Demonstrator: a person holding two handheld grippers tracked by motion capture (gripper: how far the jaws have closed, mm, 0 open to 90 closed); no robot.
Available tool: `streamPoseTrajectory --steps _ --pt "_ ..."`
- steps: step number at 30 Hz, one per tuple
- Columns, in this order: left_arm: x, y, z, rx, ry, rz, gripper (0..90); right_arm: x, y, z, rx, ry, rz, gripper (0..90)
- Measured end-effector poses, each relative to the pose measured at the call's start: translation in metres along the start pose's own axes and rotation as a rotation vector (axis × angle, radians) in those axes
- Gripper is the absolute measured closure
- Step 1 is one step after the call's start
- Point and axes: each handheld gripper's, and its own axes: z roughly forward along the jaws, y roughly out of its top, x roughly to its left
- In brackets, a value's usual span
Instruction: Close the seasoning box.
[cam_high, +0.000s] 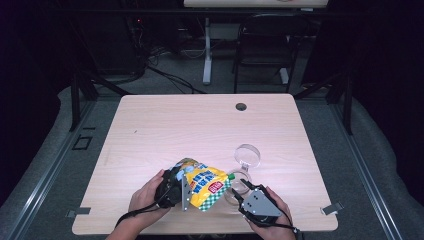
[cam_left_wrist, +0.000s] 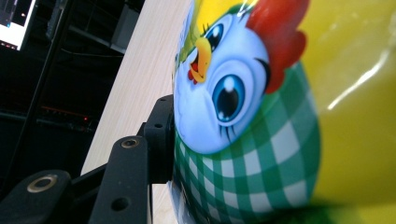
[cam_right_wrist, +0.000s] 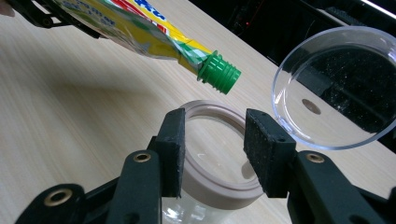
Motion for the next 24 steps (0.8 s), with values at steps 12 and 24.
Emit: streamPoseTrajectory --steps 12,24 --pt "-0.0037 0.0039 -0.0003 -0.001 -0.005 0.046 55.9 0.0007 -0.0001 0.0045 0.007 -0.044 -0.093 58.0" --pt "-0.0037 0.0065 -0.0006 -0.006 -0.002 0.063 55.9 0.0048 0.0031 0.0066 0.011 -0.084 -0.223 62.5"
